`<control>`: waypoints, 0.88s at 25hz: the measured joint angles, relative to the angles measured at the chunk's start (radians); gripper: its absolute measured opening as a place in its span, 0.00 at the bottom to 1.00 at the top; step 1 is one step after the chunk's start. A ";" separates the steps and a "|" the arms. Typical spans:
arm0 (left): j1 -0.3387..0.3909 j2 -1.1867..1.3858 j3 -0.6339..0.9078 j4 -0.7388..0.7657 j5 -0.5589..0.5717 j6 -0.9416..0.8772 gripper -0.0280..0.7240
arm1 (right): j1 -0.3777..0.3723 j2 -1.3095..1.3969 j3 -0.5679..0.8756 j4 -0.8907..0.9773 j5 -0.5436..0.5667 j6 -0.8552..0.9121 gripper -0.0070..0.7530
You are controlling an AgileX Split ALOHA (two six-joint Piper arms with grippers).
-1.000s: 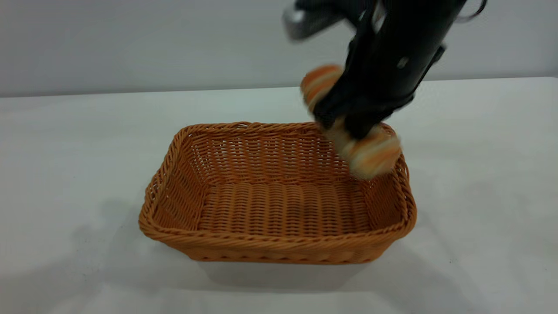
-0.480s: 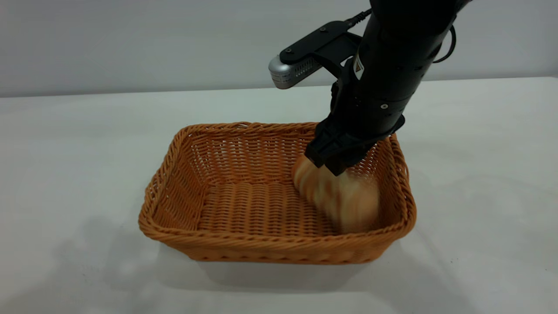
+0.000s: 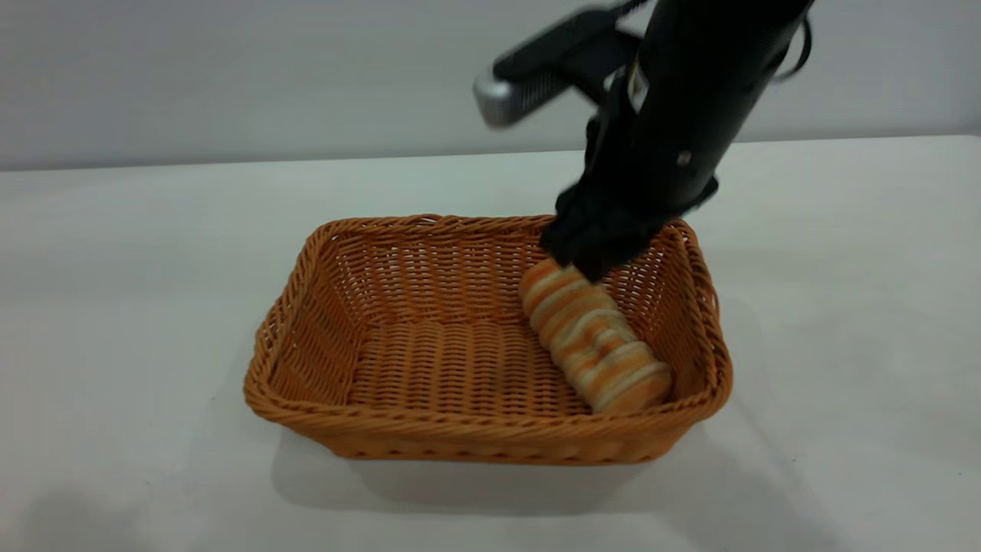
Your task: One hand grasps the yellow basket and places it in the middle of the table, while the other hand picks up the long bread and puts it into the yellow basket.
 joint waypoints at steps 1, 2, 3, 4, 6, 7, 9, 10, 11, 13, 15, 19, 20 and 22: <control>0.000 -0.037 0.023 0.016 0.002 -0.014 0.82 | 0.000 -0.023 0.000 -0.011 0.009 0.000 0.60; 0.000 -0.084 0.051 0.032 0.004 -0.030 0.82 | 0.000 -0.047 0.000 -0.023 0.024 0.002 0.58; 0.000 -0.133 0.078 0.047 0.008 -0.048 0.82 | 0.000 -0.067 0.000 -0.035 0.036 0.007 0.57; 0.000 -0.182 0.105 0.064 0.011 -0.066 0.82 | 0.000 -0.092 0.000 -0.048 0.053 0.018 0.56; 0.000 -0.274 0.148 0.095 0.014 -0.093 0.82 | 0.000 -0.140 0.000 -0.079 0.088 0.045 0.53; 0.000 -0.324 0.170 0.107 0.016 -0.104 0.82 | 0.000 -0.167 0.000 -0.091 0.110 0.058 0.51; 0.000 -0.413 0.205 0.130 0.020 -0.115 0.82 | 0.000 -0.216 0.002 -0.120 0.152 0.101 0.48; 0.000 -0.460 0.223 0.135 0.026 -0.118 0.82 | 0.000 -0.244 0.003 -0.134 0.178 0.118 0.47; 0.000 -0.505 0.241 0.138 0.035 -0.119 0.82 | 0.000 -0.277 0.004 -0.150 0.206 0.140 0.45; 0.000 -0.583 0.269 0.143 0.065 -0.119 0.82 | 0.000 -0.329 0.005 -0.173 0.258 0.160 0.42; 0.000 -0.655 0.297 0.149 0.100 -0.120 0.82 | 0.000 -0.386 0.005 -0.183 0.309 0.169 0.39; 0.000 -0.780 0.346 0.184 0.173 -0.120 0.81 | 0.000 -0.520 0.007 -0.186 0.383 0.173 0.35; 0.000 -0.808 0.359 0.191 0.188 -0.121 0.81 | 0.000 -0.559 0.012 -0.186 0.402 0.173 0.34; 0.000 -0.857 0.384 0.200 0.215 -0.122 0.81 | 0.000 -0.637 0.027 -0.184 0.423 0.173 0.33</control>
